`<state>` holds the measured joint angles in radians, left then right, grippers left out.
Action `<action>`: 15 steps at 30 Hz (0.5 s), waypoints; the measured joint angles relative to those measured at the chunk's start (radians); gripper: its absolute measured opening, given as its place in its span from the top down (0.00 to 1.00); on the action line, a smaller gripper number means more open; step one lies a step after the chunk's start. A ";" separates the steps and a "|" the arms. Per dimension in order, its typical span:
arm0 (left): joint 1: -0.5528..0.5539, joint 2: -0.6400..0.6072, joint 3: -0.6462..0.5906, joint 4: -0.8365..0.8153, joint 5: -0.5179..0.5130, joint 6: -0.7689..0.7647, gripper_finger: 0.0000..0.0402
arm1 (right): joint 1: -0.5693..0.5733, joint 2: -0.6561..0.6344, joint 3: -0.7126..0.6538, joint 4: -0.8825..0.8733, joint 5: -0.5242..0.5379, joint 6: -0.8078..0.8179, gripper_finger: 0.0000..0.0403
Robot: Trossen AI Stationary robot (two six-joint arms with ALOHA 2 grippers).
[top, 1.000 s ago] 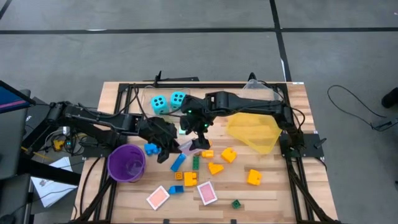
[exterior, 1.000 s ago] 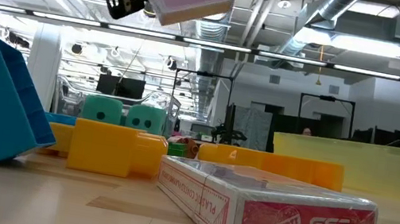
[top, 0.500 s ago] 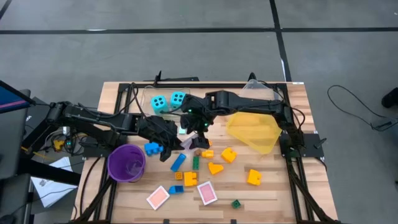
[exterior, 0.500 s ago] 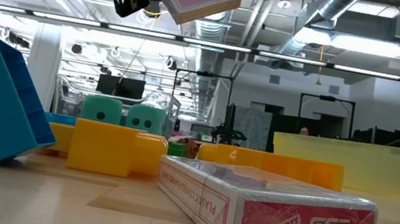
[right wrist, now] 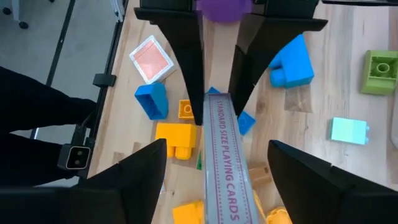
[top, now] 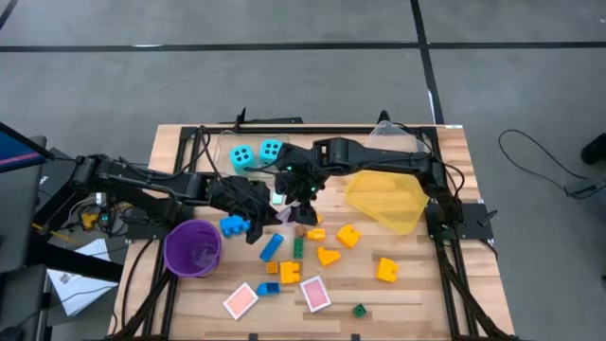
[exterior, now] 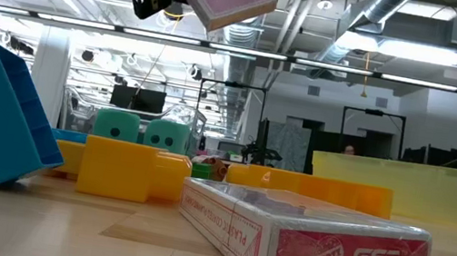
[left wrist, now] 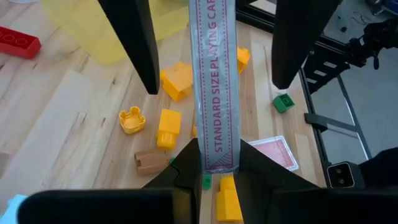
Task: Pick & Place Toys
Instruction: Put the red deck of cards into the white bin
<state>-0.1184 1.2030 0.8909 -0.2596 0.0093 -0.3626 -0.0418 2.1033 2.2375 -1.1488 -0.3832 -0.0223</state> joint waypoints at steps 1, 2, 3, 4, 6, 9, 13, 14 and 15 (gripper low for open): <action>0.000 0.000 0.000 0.000 0.000 0.000 0.86 | 0.000 0.000 0.000 0.000 0.000 0.000 0.33; 0.000 0.000 0.000 0.000 0.000 0.000 0.86 | 0.000 0.000 0.000 0.000 0.000 0.000 0.33; 0.000 0.000 0.000 0.000 0.000 0.000 0.86 | 0.000 0.000 0.000 -0.001 0.000 0.000 0.33; 0.000 0.000 0.000 0.000 0.000 0.000 0.86 | 0.000 0.000 0.000 -0.001 0.000 0.000 0.33; 0.000 0.000 0.000 0.000 0.000 0.000 0.86 | 0.000 0.000 0.000 -0.003 0.000 -0.001 0.33; 0.000 0.000 0.000 0.000 0.000 0.000 0.86 | 0.000 0.000 0.000 -0.004 0.000 -0.002 0.33; 0.000 0.000 0.000 0.000 0.001 0.000 0.86 | 0.000 0.000 0.000 -0.008 0.000 -0.004 0.35; 0.000 0.000 0.000 0.000 0.001 0.000 0.86 | 0.000 0.000 0.000 -0.008 0.000 -0.004 0.36; 0.000 0.000 0.000 0.000 0.001 0.000 0.86 | 0.000 0.000 0.000 -0.008 0.000 -0.004 0.37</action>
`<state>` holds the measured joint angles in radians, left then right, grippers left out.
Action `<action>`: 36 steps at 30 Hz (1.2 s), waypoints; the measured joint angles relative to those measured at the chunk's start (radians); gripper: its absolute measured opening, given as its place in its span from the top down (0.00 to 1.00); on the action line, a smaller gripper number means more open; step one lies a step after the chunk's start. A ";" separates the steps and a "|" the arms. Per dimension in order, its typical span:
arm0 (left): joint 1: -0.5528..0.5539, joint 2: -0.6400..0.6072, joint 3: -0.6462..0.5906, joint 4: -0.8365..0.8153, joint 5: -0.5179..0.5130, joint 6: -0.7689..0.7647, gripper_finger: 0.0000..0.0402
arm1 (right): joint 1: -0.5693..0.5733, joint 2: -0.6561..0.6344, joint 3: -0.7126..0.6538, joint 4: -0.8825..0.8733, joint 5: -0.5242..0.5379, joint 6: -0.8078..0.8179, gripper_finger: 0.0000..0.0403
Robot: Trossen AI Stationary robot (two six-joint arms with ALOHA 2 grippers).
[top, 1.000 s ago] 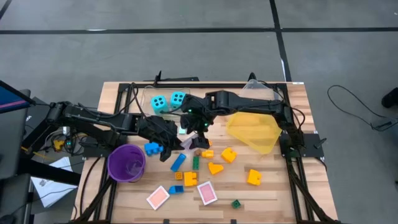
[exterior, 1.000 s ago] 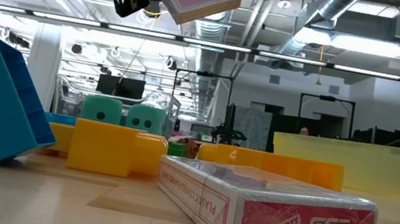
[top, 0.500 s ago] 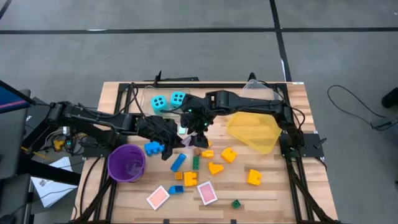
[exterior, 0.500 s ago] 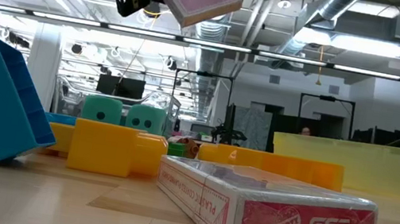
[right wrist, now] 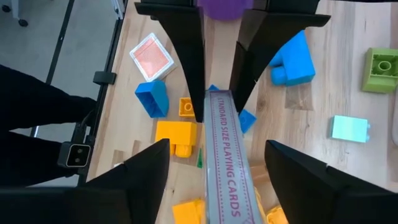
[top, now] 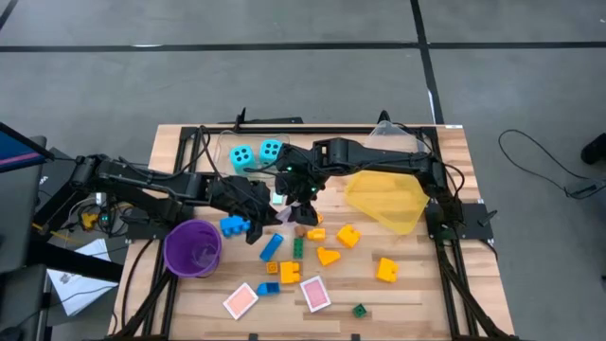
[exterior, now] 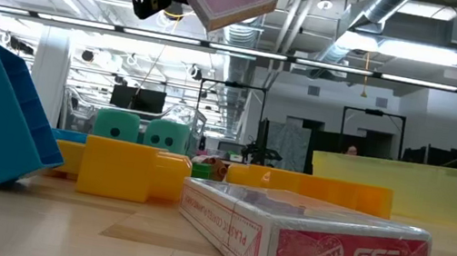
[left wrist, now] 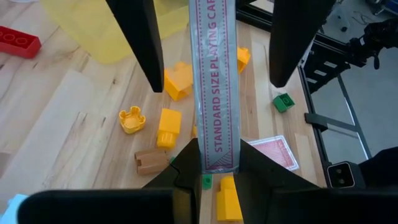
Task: Pick & Place Toys
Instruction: Put the red deck of cards into the white bin
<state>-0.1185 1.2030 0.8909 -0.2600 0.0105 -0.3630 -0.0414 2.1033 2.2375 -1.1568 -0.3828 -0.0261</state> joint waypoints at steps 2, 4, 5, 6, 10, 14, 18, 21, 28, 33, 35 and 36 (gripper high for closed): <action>0.000 0.000 0.000 0.000 0.000 0.000 0.86 | 0.000 0.000 0.000 0.000 0.010 0.000 0.42; 0.000 0.000 0.000 0.000 0.000 0.000 0.86 | 0.000 0.000 0.000 0.000 0.021 -0.001 0.48; 0.000 0.000 0.000 0.000 0.000 0.000 0.86 | 0.000 0.000 0.000 0.000 0.022 -0.003 0.51; 0.000 0.000 0.000 0.000 0.000 0.000 0.86 | 0.000 0.000 0.000 0.000 0.021 -0.004 0.55; 0.000 0.000 0.000 -0.001 -0.001 0.000 0.86 | 0.000 0.000 0.000 0.000 0.021 -0.009 0.75; 0.000 0.000 0.000 -0.002 -0.003 0.003 0.86 | -0.002 0.000 0.000 0.000 0.018 -0.010 0.85; 0.000 0.000 0.000 -0.002 -0.003 0.001 0.86 | -0.007 0.000 0.000 0.000 0.014 -0.010 0.85; 0.000 0.000 0.000 -0.002 -0.003 0.000 0.85 | -0.007 0.000 0.000 0.000 0.014 -0.010 0.85; 0.000 0.000 0.000 -0.030 -0.023 -0.015 0.58 | -0.007 0.000 -0.001 -0.005 0.018 0.000 0.85; 0.002 -0.018 0.000 -0.152 -0.024 -0.010 0.37 | -0.007 0.000 -0.001 -0.033 0.018 0.001 0.85; 0.002 -0.030 -0.001 -0.194 -0.026 -0.010 0.31 | -0.011 -0.003 -0.001 -0.047 0.024 -0.003 0.85; 0.002 -0.038 -0.001 -0.199 -0.027 -0.010 0.28 | -0.013 -0.005 -0.001 -0.052 0.028 -0.007 0.85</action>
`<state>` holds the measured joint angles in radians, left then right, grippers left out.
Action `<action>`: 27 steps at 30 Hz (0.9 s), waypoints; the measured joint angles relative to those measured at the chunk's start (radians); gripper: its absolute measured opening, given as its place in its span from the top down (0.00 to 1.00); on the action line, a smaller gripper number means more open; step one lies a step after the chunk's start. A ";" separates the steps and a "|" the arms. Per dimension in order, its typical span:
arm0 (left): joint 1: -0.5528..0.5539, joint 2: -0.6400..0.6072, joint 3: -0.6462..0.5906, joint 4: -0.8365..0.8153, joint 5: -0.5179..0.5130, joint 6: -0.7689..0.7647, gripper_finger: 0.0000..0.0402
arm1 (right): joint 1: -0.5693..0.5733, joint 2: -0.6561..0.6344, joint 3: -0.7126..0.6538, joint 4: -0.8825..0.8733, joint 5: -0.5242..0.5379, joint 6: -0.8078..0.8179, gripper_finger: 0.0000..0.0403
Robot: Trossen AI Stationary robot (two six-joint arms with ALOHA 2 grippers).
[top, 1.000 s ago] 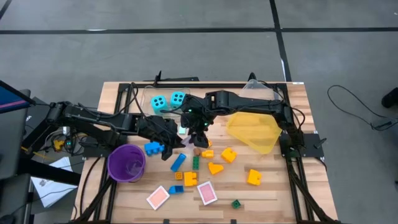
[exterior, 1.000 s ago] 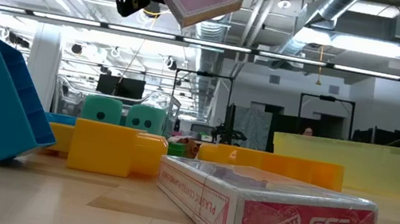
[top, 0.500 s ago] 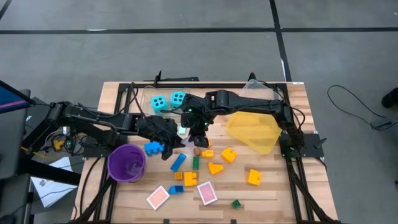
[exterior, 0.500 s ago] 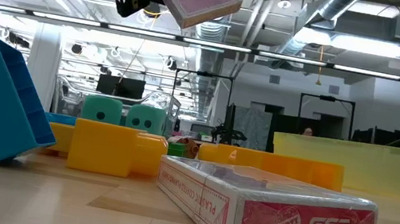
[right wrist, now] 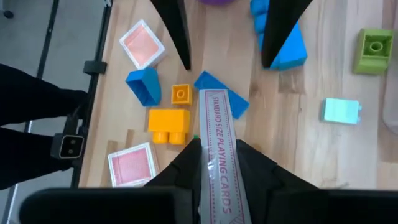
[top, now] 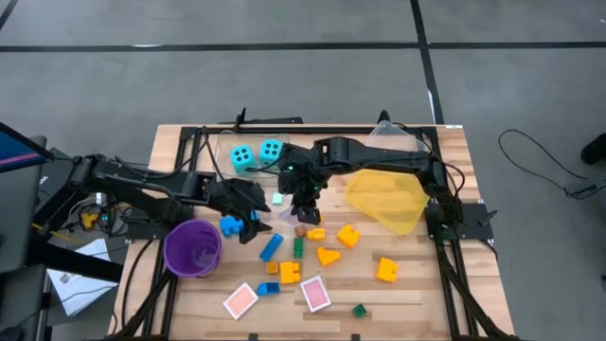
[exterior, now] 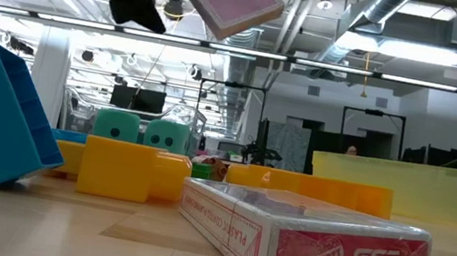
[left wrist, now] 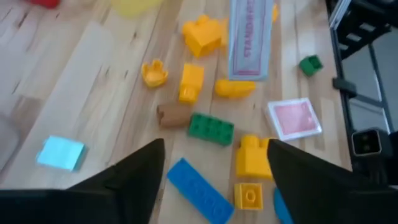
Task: Pick & Place Toys
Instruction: Put the red deck of cards into the white bin
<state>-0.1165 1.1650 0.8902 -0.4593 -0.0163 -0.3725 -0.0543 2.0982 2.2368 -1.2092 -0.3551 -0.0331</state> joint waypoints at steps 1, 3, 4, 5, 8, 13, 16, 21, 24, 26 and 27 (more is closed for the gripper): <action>0.000 -0.011 0.000 -0.021 -0.001 0.001 0.26 | -0.003 -0.005 -0.001 -0.001 0.007 -0.002 0.85; 0.000 -0.025 0.000 -0.016 -0.001 0.001 0.23 | -0.013 -0.023 -0.001 -0.007 0.027 -0.017 0.85; 0.000 -0.033 0.000 -0.019 -0.001 0.001 0.22 | -0.019 -0.038 -0.001 -0.015 0.040 -0.024 0.85; 0.000 -0.040 0.000 -0.026 -0.001 0.001 0.22 | -0.027 -0.054 -0.002 -0.025 0.050 -0.027 0.85; 0.000 -0.057 0.001 -0.015 -0.004 0.001 0.22 | -0.056 -0.107 0.000 -0.049 0.076 -0.027 0.85; -0.001 -0.070 0.000 -0.024 -0.031 0.000 0.25 | -0.108 -0.213 0.000 -0.077 0.153 -0.023 0.85; -0.001 -0.071 -0.002 -0.025 -0.038 -0.001 0.26 | -0.140 -0.284 0.000 -0.099 0.209 -0.015 0.85; -0.001 -0.070 -0.002 -0.022 -0.061 0.001 0.26 | -0.184 -0.393 0.000 -0.109 0.302 0.020 0.85; -0.001 -0.069 -0.002 -0.021 -0.085 0.002 0.26 | -0.203 -0.447 0.000 -0.139 0.383 0.056 0.85; -0.001 -0.069 -0.002 -0.020 -0.103 0.002 0.26 | -0.211 -0.476 0.000 -0.166 0.449 0.087 0.85; -0.001 -0.069 -0.002 -0.020 -0.111 0.001 0.26 | -0.213 -0.491 0.000 -0.182 0.483 0.105 0.85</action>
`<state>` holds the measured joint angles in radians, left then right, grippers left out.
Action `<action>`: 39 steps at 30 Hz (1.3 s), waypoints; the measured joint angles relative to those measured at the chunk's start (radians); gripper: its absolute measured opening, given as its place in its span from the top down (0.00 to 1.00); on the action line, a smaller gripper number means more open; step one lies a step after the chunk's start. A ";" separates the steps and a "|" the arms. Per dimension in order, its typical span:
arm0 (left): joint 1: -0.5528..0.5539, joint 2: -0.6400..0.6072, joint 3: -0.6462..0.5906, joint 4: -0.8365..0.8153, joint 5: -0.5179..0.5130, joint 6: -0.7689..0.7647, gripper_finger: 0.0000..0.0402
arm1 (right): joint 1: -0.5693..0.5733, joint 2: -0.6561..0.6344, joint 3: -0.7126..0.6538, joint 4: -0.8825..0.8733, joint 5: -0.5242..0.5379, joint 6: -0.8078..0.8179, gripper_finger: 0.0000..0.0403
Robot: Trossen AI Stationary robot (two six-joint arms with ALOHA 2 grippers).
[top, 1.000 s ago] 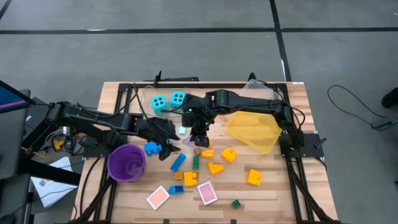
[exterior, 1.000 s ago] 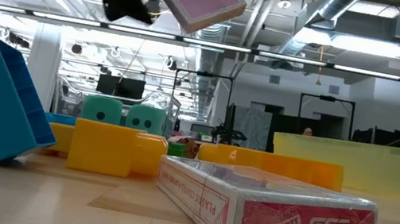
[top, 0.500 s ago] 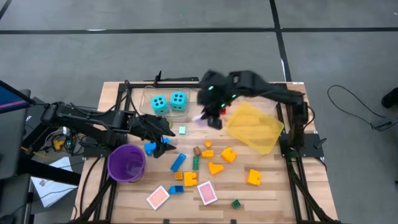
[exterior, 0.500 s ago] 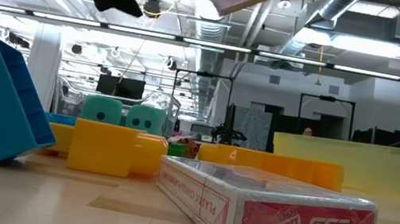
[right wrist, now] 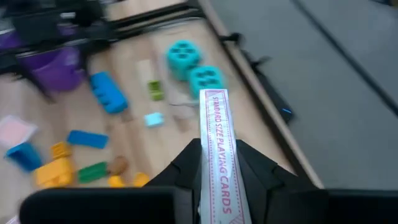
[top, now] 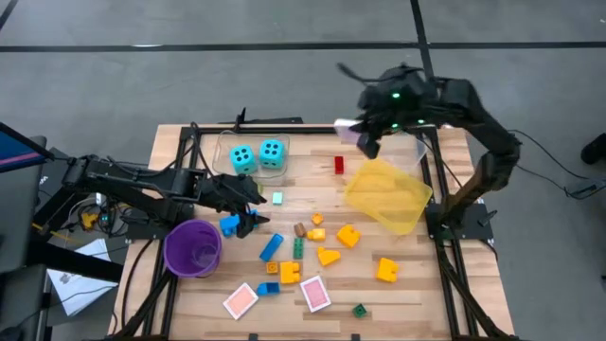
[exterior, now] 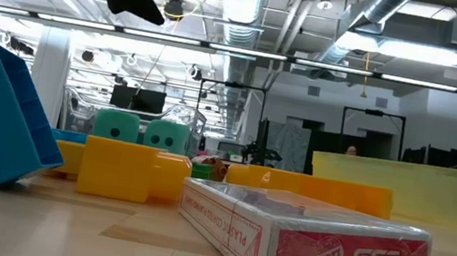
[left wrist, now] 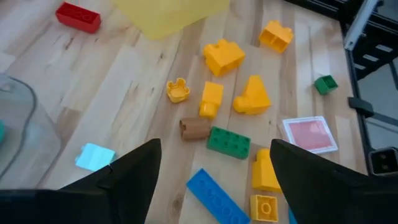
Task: Pick & Place Toys
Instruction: Put the red deck of cards into the white bin
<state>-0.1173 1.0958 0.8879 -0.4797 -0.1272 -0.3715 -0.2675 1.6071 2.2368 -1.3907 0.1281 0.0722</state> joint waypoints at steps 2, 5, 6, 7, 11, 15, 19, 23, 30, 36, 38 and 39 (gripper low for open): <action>0.000 0.000 0.000 0.001 -0.016 0.000 0.26 | -0.004 -0.030 0.000 -0.030 0.069 0.035 0.85; 0.000 0.000 0.000 0.000 -0.057 -0.001 0.26 | -0.003 -0.066 0.000 -0.057 0.176 0.110 0.85; 0.000 0.000 0.000 0.000 -0.074 -0.001 0.26 | -0.002 -0.075 0.000 -0.066 0.214 0.145 0.85; 0.000 0.000 0.000 0.000 -0.088 -0.001 0.26 | -0.002 -0.083 -0.005 -0.072 0.263 0.189 0.85; 0.000 0.000 0.000 0.001 -0.150 0.000 0.26 | 0.006 -0.133 -0.106 -0.111 0.460 0.446 0.85; 0.000 0.000 0.000 0.001 -0.185 0.000 0.26 | 0.019 -0.200 -0.319 -0.123 0.614 0.724 0.85; 0.007 0.001 0.000 0.001 -0.192 -0.001 0.26 | 0.034 -0.277 -0.589 -0.087 0.689 1.024 0.85; 0.030 0.001 0.000 0.001 -0.192 -0.026 0.26 | 0.052 -0.346 -0.826 -0.009 0.782 1.258 0.85; 0.064 0.001 0.000 0.013 -0.193 -0.029 0.26 | 0.026 -0.365 -1.081 0.019 0.842 1.527 0.85; 0.083 0.001 0.000 0.062 -0.178 -0.054 0.26 | -0.013 -0.310 -1.198 0.072 0.889 1.679 0.85; 0.087 0.001 0.000 0.079 -0.164 -0.068 0.26 | -0.035 -0.278 -1.215 0.102 0.897 1.699 0.85; 0.088 0.001 0.000 0.087 -0.157 -0.076 0.26 | -0.047 -0.261 -1.224 0.111 0.898 1.706 0.85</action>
<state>-0.0290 1.0966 0.8879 -0.3925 -0.2843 -0.4470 -0.3147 1.3458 1.0127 -1.2793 1.0265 1.7777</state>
